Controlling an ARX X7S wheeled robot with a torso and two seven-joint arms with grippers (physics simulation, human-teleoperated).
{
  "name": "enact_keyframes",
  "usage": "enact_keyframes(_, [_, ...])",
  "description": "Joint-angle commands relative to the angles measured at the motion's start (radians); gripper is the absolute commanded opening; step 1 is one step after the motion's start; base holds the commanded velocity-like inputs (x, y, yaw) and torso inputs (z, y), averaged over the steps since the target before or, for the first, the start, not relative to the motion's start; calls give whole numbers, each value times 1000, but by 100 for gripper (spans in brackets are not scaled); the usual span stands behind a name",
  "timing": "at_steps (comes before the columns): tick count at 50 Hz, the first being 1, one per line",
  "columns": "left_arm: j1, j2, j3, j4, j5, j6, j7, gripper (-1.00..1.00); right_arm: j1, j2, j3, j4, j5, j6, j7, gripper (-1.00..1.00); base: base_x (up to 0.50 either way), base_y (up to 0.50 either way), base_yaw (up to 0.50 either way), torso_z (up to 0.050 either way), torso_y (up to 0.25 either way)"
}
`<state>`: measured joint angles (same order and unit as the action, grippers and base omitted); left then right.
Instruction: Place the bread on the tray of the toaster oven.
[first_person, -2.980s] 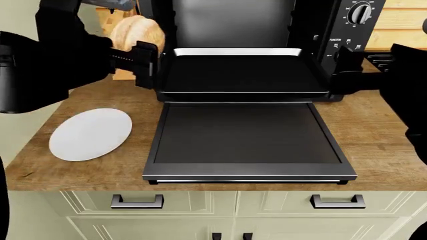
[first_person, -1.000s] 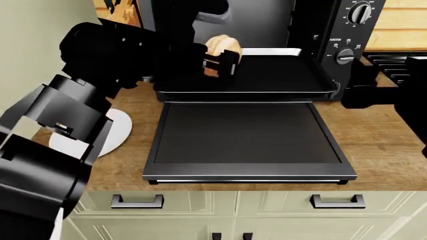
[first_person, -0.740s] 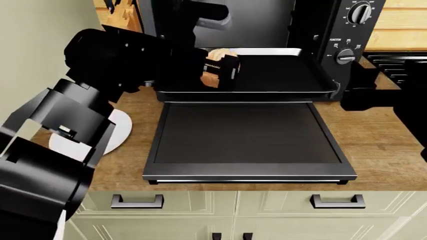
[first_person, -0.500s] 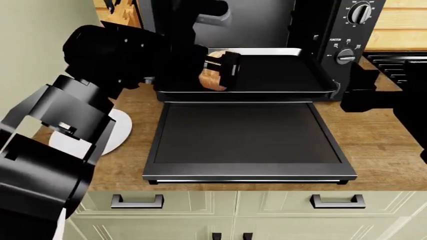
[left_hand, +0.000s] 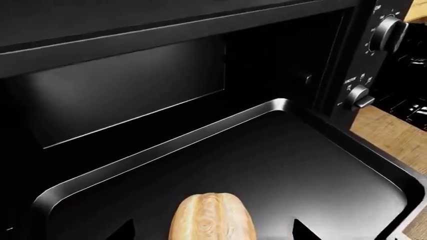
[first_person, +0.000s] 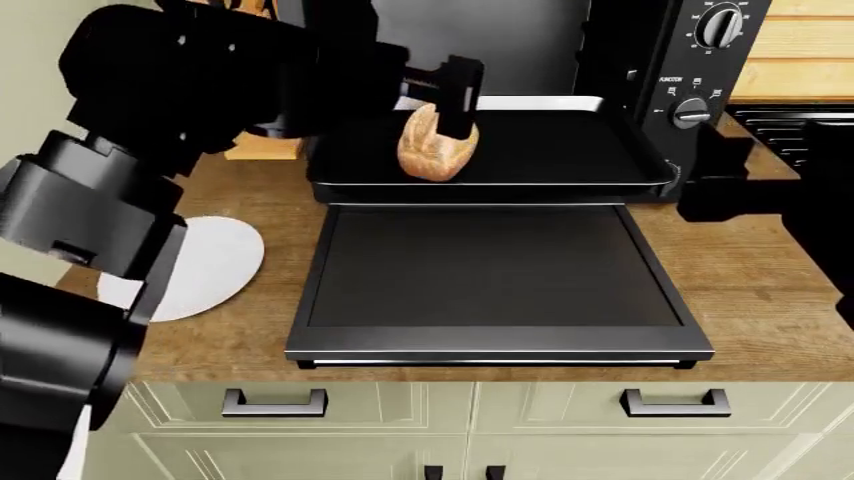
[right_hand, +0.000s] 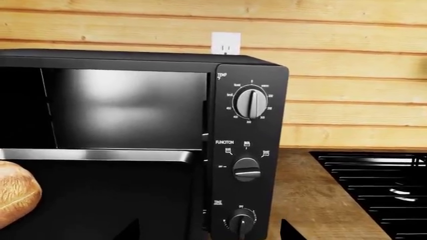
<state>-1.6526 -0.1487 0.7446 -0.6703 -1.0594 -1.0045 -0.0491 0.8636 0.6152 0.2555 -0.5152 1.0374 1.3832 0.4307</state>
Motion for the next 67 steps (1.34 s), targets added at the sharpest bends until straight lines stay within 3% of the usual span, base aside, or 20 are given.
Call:
enact_keyframes(1, [45, -114, -119, 303, -168, -148, -234, 100, 19, -3, -10, 2, 15, 0, 12, 100, 0, 0, 0, 0, 0])
enact_keyframes(5, [173, -195, -185, 513, -266, -181, -361, 100, 25, -3, -16, 2, 18, -1, 14, 100, 0, 0, 0, 0, 0])
enact_keyframes(9, [138, -268, -307, 602, -501, -296, -567, 100, 27, -3, -22, 2, 20, -6, 13, 100, 0, 0, 0, 0, 0])
enact_keyframes(16, [222, -365, -383, 791, -795, -294, -838, 100, 21, -2, -29, 6, 18, -19, 11, 100, 0, 0, 0, 0, 0])
enact_keyframes(24, [268, -505, -408, 934, -1018, -242, -1005, 100, 23, -3, -42, 8, 20, -24, 13, 100, 0, 0, 0, 0, 0])
enact_keyframes(27, [261, -533, -404, 953, -1050, -230, -1044, 100, 24, -6, -44, 14, 19, -35, 8, 100, 0, 0, 0, 0, 0])
enact_keyframes(28, [349, -552, -450, 1018, -996, -229, -1015, 100, 27, -7, -48, 15, 19, -35, 9, 100, 0, 0, 0, 0, 0])
enact_keyframes(30, [263, -587, -414, 978, -1089, -213, -1082, 100, 36, -10, -51, 14, 24, -32, 13, 100, 0, 0, 0, 0, 0])
enact_keyframes(36, [340, -680, -464, 1040, -1101, -197, -1101, 100, 45, -13, -69, 21, 18, -44, 9, 100, 0, 0, 0, 0, 0])
enact_keyframes(38, [456, -703, -546, 1102, -1031, -194, -1048, 100, 43, -15, -72, 15, 20, -45, 10, 100, 0, 0, 0, 0, 0])
enact_keyframes(40, [368, -728, -502, 1067, -1094, -189, -1107, 100, 35, -15, -74, 13, 16, -54, 8, 100, 0, 0, 0, 0, 0])
enact_keyframes(41, [496, -744, -583, 1131, -1021, -185, -1058, 100, 26, -14, -74, 12, 10, -63, 6, 100, 0, 0, 0, 0, 0])
enact_keyframes(46, [429, -815, -546, 1107, -1103, -188, -1119, 100, 21, -5, -73, 13, 7, -67, 8, 100, 0, 0, 0, 0, 0])
enact_keyframes(47, [548, -814, -618, 1155, -1013, -191, -1069, 100, 19, -3, -63, 6, 16, -61, 13, 100, 0, 0, 0, 0, 0])
enact_keyframes(51, [417, -827, -547, 1084, -1050, -217, -1111, 100, 11, 14, -35, -12, 35, -48, 26, 100, 0, 0, 0, 0, 0])
enact_keyframes(62, [535, -863, -618, 1096, -963, -210, -1056, 100, -18, 84, 83, -72, 154, 43, 86, 100, 0, 0, 0, 0, 0])
enact_keyframes(63, [670, -860, -703, 1149, -884, -194, -997, 100, -29, 90, 107, -85, 177, 53, 94, 100, 0, 0, 0, 0, 0])
enact_keyframes(65, [571, -876, -643, 1107, -951, -204, -1049, 100, -56, 93, 156, -105, 220, 68, 114, 100, 0, 0, 0, 0, 0])
enact_keyframes(66, [721, -868, -742, 1166, -853, -189, -978, 100, -75, 96, 176, -120, 240, 74, 117, 100, 0, 0, 0, 0, 0])
enact_keyframes(67, [658, -879, -700, 1135, -901, -196, -1010, 100, -83, 99, 185, -127, 249, 75, 121, 100, 0, 0, 0, 0, 0])
